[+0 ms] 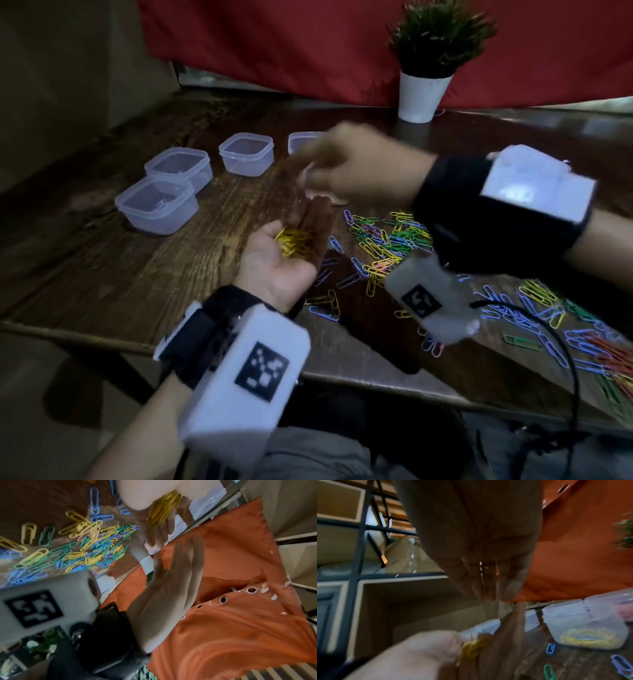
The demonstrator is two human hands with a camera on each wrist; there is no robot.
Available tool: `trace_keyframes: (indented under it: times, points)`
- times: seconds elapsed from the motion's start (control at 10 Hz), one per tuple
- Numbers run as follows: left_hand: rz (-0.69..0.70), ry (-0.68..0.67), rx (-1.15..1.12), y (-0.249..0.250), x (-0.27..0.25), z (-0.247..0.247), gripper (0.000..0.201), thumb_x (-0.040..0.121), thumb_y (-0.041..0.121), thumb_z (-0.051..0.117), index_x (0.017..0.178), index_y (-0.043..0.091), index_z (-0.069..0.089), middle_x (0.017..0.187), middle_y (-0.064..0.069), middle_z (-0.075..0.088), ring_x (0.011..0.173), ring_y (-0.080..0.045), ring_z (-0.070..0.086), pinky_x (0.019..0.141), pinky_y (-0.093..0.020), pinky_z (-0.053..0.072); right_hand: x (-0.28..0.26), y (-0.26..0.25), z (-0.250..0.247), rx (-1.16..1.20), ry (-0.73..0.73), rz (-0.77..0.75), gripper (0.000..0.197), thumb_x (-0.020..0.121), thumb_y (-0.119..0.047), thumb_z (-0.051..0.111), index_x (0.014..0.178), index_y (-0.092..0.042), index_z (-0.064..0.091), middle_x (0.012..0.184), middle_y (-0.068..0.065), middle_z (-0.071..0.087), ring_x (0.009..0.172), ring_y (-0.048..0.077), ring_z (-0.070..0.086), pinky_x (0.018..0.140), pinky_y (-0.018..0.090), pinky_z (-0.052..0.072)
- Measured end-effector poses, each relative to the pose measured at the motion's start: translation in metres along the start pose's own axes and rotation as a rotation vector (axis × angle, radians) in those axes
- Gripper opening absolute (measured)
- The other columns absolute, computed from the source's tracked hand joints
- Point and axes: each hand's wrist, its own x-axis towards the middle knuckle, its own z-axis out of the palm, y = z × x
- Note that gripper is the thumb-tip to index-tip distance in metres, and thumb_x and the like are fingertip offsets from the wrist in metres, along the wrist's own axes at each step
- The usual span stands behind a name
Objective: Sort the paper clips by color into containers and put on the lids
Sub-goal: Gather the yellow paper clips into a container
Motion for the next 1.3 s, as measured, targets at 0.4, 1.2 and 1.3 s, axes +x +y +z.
trace_keyframes:
  times: [0.4, 1.2, 1.3]
  points:
    - [0.102, -0.017, 1.799, 0.04, 0.087, 0.11, 0.031, 0.092, 0.016, 0.033, 0.061, 0.016, 0.038, 0.032, 0.007, 0.031, 0.024, -0.003, 0.024, 0.026, -0.006, 0.013, -0.025, 0.099, -0.019, 0.344, 0.147, 0.482, 0.008, 0.093, -0.008, 0.051, 0.092, -0.014, 0.057, 0.073, 0.008, 0.058, 0.05, 0.005, 0.052, 0.044, 0.019, 0.038]
    - [0.728, -0.002, 2.421, 0.04, 0.081, 0.07, 0.018, 0.089, 0.013, 0.051, 0.099, 0.002, 0.061, 0.102, -0.021, 0.065, 0.096, -0.035, 0.06, 0.074, -0.036, 0.043, -0.01, 0.098, -0.007, 0.405, 0.074, 0.513, 0.014, 0.095, -0.018, 0.049, 0.083, -0.014, 0.056, 0.072, 0.001, 0.058, 0.056, 0.008, 0.052, 0.043, 0.018, 0.039]
    - [0.92, -0.141, 2.31, 0.042, 0.05, 0.062, 0.008, 0.085, 0.014, 0.055, 0.088, 0.007, 0.058, 0.087, -0.021, 0.063, 0.088, -0.037, 0.059, 0.066, -0.035, 0.037, -0.005, 0.083, 0.002, 0.549, 0.045, 0.457, 0.023, 0.095, -0.026, 0.05, 0.098, -0.004, 0.055, 0.07, 0.007, 0.056, 0.053, 0.014, 0.051, 0.037, 0.014, 0.04]
